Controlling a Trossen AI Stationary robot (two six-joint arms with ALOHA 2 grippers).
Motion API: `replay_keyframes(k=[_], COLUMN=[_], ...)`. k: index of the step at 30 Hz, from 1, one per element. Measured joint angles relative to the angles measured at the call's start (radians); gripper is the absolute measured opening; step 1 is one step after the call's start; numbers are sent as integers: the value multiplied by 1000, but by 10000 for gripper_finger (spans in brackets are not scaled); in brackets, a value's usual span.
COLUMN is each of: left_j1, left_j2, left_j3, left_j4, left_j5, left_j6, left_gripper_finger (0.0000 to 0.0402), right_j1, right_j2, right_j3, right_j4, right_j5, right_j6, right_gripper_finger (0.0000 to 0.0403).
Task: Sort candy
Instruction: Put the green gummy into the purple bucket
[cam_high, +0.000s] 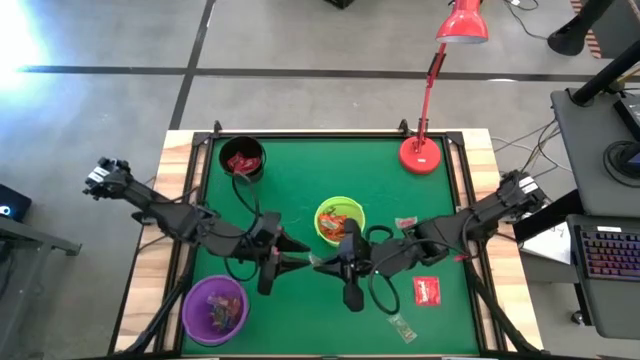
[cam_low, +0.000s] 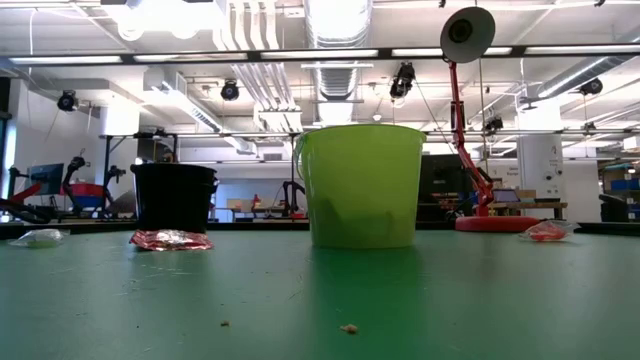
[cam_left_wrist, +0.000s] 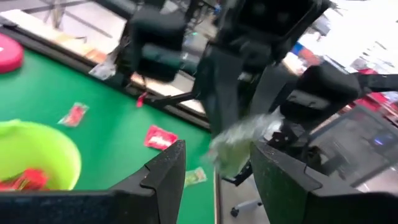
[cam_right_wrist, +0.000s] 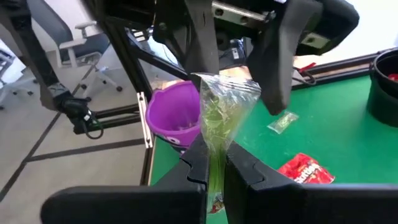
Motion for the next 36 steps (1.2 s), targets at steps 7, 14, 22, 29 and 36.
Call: replay_keyframes(k=[7,14,22,29,36], left_j1=[40,63,65,65,65], left_j2=[20,25,25,26,26], left_j3=[0,2,3,3,4], left_j4=[57,89,88,79,66], left_j5=[118,143,172,195,197], left_j6=[43,65,77,78,105], left_gripper_finger=[164,161,120,69,22], right_j1=[-1,-2,-6,-17,-17], right_j2=[5,4,4,4,4], right_j3=[0,0,0,0,-1], right_j4=[10,9,8,7,7], right_j5=[0,6,6,4,4], right_j6=[0,0,0,8,7], right_gripper_finger=[13,13,13,13,13])
